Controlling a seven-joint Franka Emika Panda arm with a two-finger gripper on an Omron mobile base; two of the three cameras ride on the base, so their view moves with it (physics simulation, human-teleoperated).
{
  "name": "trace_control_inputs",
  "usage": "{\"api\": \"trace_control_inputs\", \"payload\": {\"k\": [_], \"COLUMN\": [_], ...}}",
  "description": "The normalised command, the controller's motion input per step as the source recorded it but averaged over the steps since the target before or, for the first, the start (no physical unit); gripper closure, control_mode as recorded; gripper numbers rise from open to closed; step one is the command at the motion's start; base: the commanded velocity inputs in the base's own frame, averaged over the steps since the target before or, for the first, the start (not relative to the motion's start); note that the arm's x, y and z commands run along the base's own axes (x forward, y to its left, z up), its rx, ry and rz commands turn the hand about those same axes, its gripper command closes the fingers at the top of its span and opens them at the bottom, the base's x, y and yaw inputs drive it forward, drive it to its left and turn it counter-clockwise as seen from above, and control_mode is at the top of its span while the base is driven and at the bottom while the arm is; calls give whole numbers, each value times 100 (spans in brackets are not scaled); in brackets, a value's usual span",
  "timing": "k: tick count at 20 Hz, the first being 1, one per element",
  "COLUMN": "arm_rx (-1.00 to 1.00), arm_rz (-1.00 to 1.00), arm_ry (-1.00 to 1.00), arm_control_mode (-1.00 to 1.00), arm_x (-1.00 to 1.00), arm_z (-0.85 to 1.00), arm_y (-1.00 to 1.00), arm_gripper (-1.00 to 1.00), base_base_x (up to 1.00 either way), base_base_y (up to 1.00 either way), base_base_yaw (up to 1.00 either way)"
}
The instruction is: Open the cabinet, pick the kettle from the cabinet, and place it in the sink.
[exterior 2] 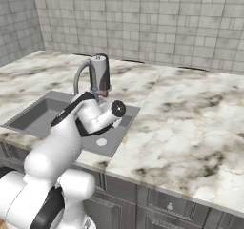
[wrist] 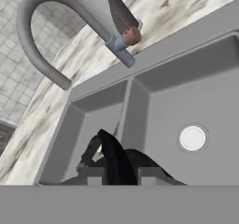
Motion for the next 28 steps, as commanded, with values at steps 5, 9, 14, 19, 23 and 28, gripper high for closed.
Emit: {"api": "trace_control_inputs", "payload": {"k": [5,9,14,19,23,28], "arm_rx": [-8,0,0,0,0,0], "arm_rz": [1,4,7,7,3,4], "arm_ry": [18,4,0,0,0,-5], "arm_control_mode": [-100,-100,-100,-100,-100,-100], "arm_x": [23,28,26,23,27,28], "arm_z": [-26,-25,-25,-25,-19,-15], "arm_y": [4,4,1,3,9,11], "arm_gripper": [100,100,100,100,100,100], "base_base_x": [0,0,0,0,0,0], "base_base_y": [0,0,0,0,0,0], "base_base_yaw": [0,0,0,0,0,0]}}
